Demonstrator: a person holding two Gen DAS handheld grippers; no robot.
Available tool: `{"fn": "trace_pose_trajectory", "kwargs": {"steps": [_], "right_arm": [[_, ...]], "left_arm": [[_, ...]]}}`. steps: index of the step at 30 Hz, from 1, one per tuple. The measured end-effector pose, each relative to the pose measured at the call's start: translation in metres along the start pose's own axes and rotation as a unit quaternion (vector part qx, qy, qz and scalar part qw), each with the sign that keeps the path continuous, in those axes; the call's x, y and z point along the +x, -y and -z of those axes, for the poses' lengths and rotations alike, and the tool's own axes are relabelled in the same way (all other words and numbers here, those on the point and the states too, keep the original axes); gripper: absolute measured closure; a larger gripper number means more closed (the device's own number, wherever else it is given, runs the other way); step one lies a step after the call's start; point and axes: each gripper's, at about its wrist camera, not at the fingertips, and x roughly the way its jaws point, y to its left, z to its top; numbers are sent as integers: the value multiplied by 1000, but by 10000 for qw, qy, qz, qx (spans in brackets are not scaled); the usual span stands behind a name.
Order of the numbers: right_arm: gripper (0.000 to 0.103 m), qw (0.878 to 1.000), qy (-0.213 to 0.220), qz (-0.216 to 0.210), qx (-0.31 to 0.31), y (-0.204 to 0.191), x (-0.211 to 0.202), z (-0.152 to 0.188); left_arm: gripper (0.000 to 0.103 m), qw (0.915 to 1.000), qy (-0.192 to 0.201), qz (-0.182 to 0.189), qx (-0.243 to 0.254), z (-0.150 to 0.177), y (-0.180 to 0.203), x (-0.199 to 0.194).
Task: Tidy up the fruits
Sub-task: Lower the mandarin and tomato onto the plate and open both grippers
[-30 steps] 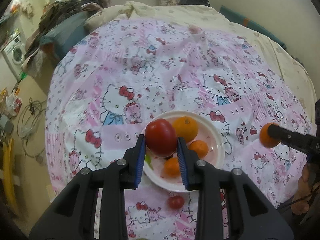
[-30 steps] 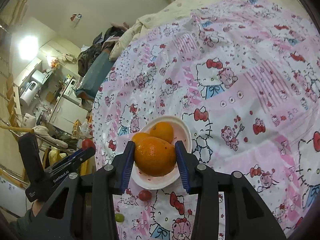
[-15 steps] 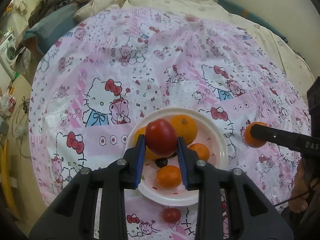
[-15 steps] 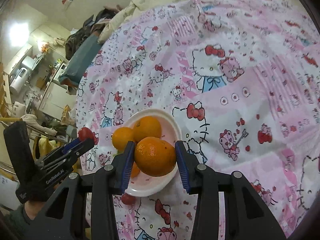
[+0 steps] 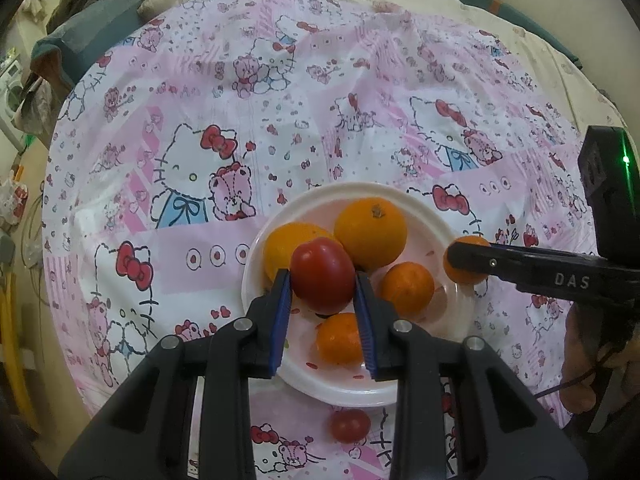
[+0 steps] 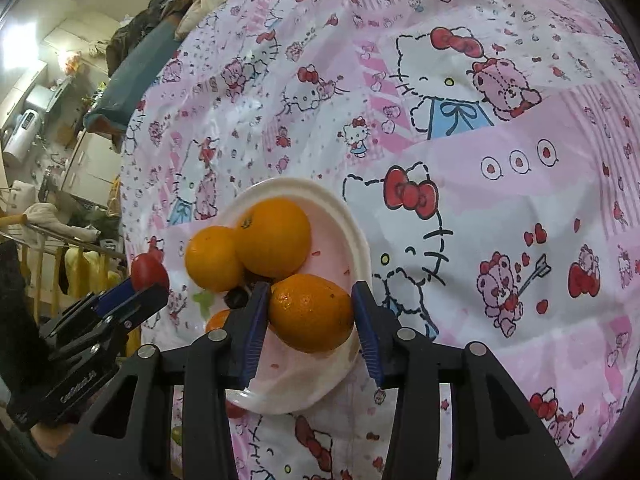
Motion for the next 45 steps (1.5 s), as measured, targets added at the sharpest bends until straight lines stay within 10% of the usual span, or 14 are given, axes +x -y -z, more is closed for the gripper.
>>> {"fn": "trace_pose_trajectory", "kwargs": {"steps": [9,12,45], "right_arm": [[57,10000,38,-49,14,-1,4,-2],[27,9998,140,-141,38,-3,0,-3],[26,9949,935,-211,311,9,-62,-7]], "left_arm": [[76,9999,44,-22,127,1,11,8],[76,9997,49,20,235,0,18,11],[74,9991,-303,126,283,1,29,33]]}}
